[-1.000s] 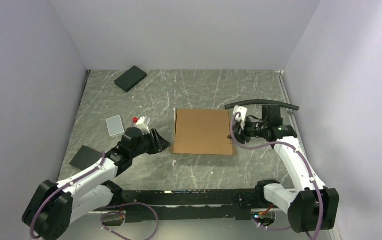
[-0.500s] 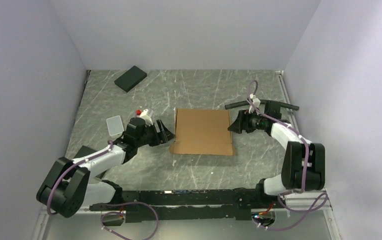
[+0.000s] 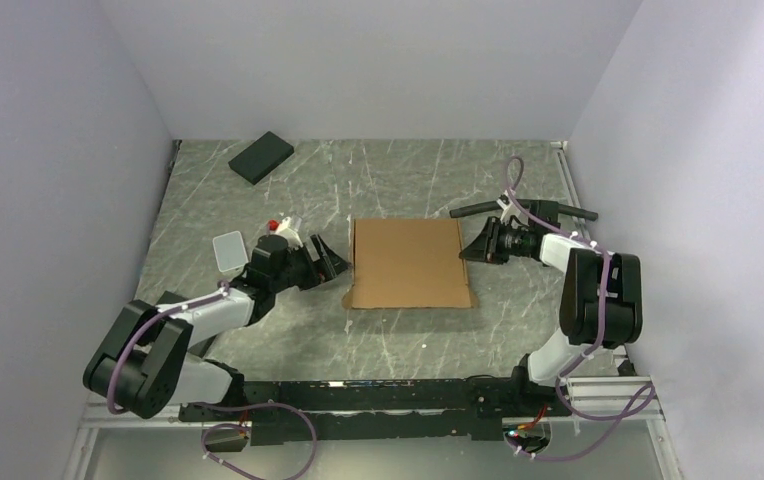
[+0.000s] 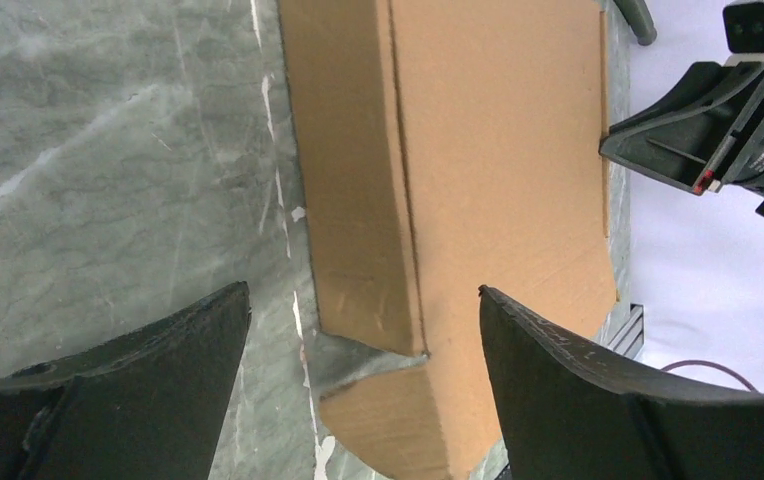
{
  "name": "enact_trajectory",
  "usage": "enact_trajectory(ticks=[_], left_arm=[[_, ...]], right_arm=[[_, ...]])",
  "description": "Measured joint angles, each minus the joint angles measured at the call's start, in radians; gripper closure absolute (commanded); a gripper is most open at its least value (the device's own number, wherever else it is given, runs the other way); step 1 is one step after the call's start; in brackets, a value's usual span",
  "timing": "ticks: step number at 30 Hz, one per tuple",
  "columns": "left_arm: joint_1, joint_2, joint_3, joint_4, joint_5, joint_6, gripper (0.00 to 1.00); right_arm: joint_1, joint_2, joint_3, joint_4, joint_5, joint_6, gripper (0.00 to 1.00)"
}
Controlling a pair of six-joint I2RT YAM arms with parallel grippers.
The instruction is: Fold the paper box
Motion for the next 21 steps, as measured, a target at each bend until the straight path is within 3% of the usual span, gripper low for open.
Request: enact_trajectory(ticks=[8, 21], left_arm=[[0.023, 0.119, -0.002, 0.109, 0.038, -0.062, 0.01], [0.025, 0.399, -0.030, 0.555, 0.206, -0.224, 0.01]], right_arm=[[-0.056, 0.045, 0.011, 0.001, -0.064, 0.034, 0.85], [-0.089, 0.077, 0.018, 0.000, -0.112, 0.044, 0.85]])
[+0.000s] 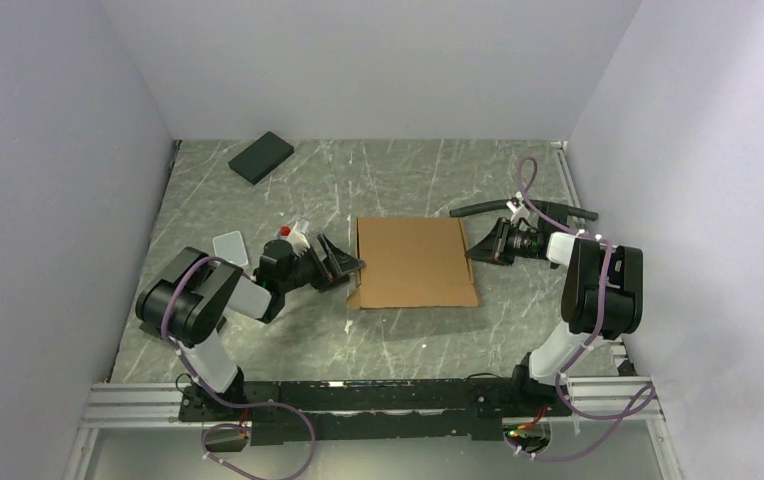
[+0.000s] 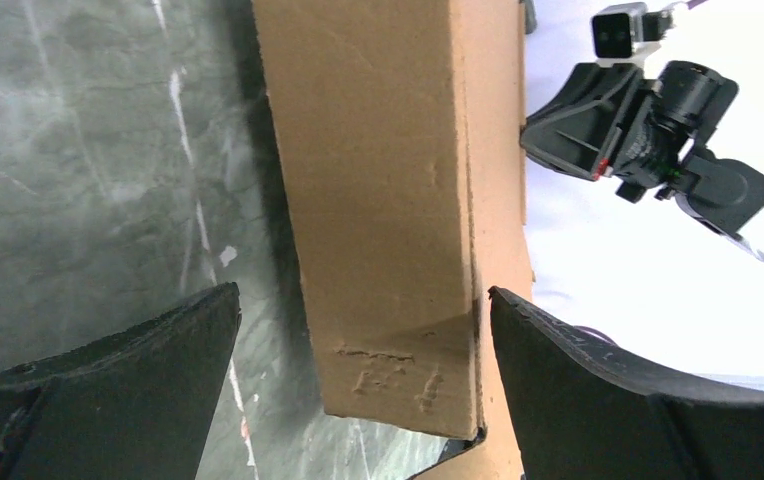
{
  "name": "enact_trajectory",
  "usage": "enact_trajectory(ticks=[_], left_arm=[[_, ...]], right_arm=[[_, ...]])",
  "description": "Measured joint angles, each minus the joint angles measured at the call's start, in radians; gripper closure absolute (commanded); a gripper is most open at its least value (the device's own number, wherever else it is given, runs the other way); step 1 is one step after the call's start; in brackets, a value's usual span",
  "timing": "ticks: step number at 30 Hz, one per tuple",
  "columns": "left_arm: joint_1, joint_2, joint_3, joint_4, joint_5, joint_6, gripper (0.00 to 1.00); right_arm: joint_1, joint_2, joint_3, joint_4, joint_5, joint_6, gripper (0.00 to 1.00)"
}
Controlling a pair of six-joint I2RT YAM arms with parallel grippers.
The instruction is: Fold the paper box
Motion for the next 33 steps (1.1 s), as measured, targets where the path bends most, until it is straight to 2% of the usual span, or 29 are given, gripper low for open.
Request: enact_trajectory(ticks=[4, 11, 14, 19, 21, 25, 27, 29, 33], left_arm=[[0.000, 0.014, -0.003, 0.059, 0.023, -0.025, 0.02], [-0.002, 0.143, 0.028, 0.189, 0.067, -0.099, 0.17], [-0.009, 0.216, 0.051, 0.255, 0.084, -0.145, 0.25], [-0.023, 0.285, 0.072, 0.352, 0.094, -0.216, 0.49], [-0.021, 0.286, 0.072, 0.360, 0.093, -0.231, 0.55], [-0.022, 0.253, 0.069, 0.324, 0.091, -0.225, 0.65], [-0.022, 0.184, 0.063, 0.249, 0.085, -0.197, 0.66], [-0.018, 0.096, 0.058, 0.163, 0.079, -0.159, 0.65], [-0.005, -0.126, 0.064, -0.080, 0.069, -0.047, 0.66]], right_arm=[[-0.003, 0.008, 0.005, -0.005, -0.009, 0.000, 0.85], [-0.008, 0.022, 0.010, -0.008, -0.027, 0.000, 0.85], [-0.008, 0.028, 0.011, -0.007, -0.035, 0.000, 0.85], [-0.009, 0.037, 0.016, -0.010, -0.049, -0.001, 0.81], [-0.012, 0.037, 0.017, -0.014, -0.049, -0.003, 0.75], [-0.012, 0.035, 0.021, -0.026, -0.029, -0.028, 0.51], [-0.014, 0.031, 0.021, -0.037, -0.010, -0.043, 0.38], [-0.019, 0.016, 0.021, -0.052, -0.001, -0.056, 0.30], [-0.042, -0.056, 0.021, -0.077, 0.001, -0.091, 0.21]])
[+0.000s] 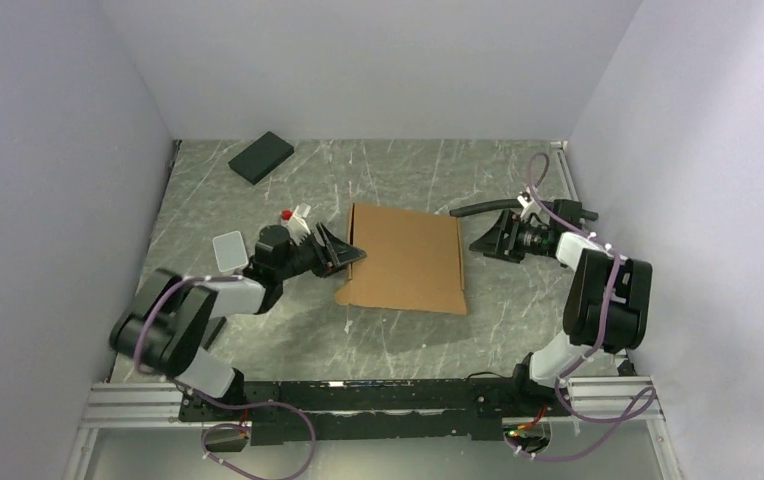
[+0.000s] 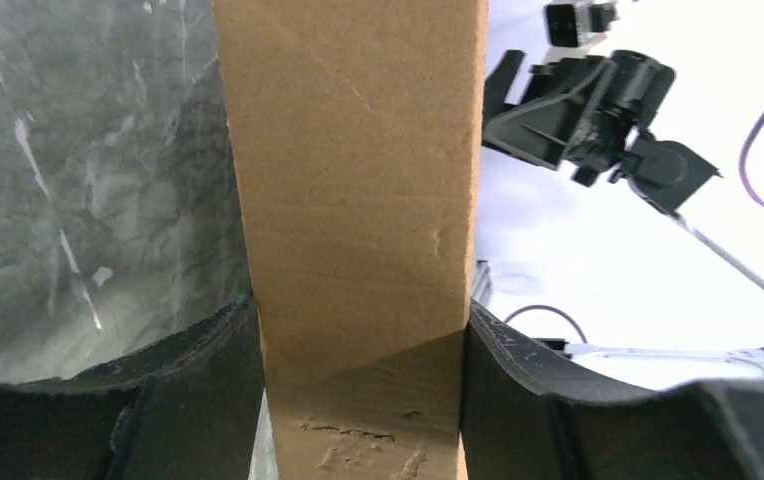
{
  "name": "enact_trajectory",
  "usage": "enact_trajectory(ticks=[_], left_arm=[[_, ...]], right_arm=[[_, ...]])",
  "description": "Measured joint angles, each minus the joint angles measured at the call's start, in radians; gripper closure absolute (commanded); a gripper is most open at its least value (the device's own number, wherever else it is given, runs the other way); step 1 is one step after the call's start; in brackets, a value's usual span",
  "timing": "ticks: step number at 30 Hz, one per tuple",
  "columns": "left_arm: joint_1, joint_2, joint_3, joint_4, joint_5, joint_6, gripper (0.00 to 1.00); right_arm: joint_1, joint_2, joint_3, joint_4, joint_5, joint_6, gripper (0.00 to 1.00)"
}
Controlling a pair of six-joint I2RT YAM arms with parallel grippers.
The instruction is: Fold the paper box
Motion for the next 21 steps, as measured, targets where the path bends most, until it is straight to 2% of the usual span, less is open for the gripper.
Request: enact_trajectory(ticks=[3, 9, 17, 21], left_arm=[[0.007, -0.161, 0.065, -0.291, -0.025, 0.115, 0.69], [0.017, -0.329, 0.309, -0.835, -0.122, 0.372, 0.77], [0.019, -0.336, 0.713, -1.379, -0.317, 0.690, 0.82], [0.008, -0.282, 0.937, -1.560, -0.430, 0.822, 0.83]], right_arm=[[-0.027, -0.082, 0.000, -0.012, -0.016, -0.023, 0.18], [-0.059, -0.251, 0.000, -0.027, -0.049, -0.069, 0.16], [-0.064, -0.306, 0.000, -0.041, -0.075, -0.089, 0.16], [-0.068, -0.306, 0.000, -0.054, -0.077, -0.093, 0.16]])
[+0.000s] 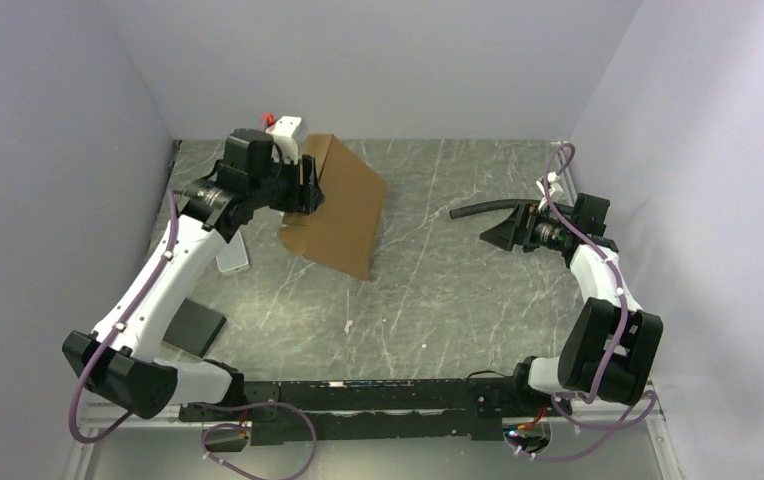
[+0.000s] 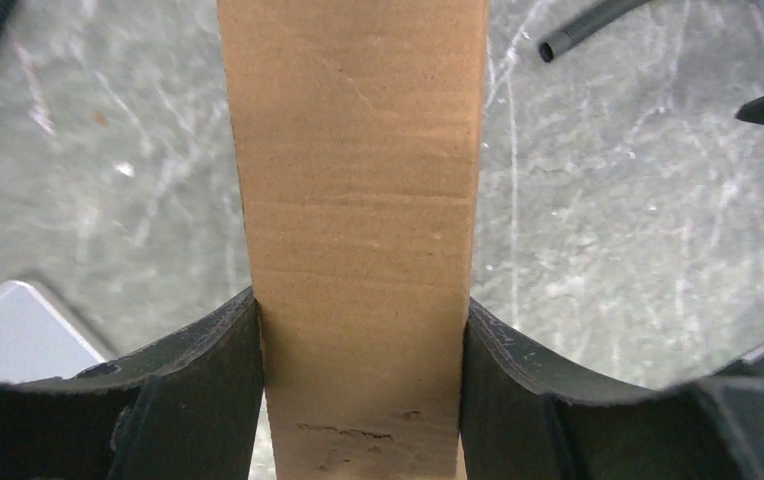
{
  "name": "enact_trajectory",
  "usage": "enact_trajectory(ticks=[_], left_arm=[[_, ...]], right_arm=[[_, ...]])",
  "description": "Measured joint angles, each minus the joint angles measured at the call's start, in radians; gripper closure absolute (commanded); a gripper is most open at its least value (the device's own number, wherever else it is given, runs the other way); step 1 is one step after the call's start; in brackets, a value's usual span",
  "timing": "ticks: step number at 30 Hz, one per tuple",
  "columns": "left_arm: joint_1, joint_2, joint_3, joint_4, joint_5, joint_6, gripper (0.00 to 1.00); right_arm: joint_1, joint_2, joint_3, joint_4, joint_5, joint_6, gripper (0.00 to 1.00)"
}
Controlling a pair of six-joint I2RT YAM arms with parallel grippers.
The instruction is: Fold the paper box
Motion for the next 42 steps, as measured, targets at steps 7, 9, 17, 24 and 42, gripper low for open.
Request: enact_trajectory(ticks=[7, 9, 17, 24, 42], left_arm=[[-0.230, 0.114, 0.272, -0.171, -0.294, 0.208, 0.83], [-0.328, 0.163, 0.328, -0.202, -0.391, 0.261, 0.85], [-0.670, 0.338, 0.331, -0.149, -0.893, 0.496, 0.96], [-0.832, 0.385, 0.095, 0.213, -1.142, 0.729, 0.97], [-0.898, 0.694, -0.128, 0.678, -1.287, 0.841, 0.51]], right_arm=[[-0.009, 0.000, 0.000, -0.003, -0.010, -0.006, 0.16], [-0.012, 0.000, 0.000, -0.003, -0.016, -0.006, 0.16], [-0.031, 0.000, -0.002, -0.004, -0.026, -0.006, 0.16], [-0.048, 0.000, -0.002, -0.004, -0.027, -0.008, 0.16], [-0.066, 0.000, -0.008, -0.010, -0.030, -0.016, 0.16]])
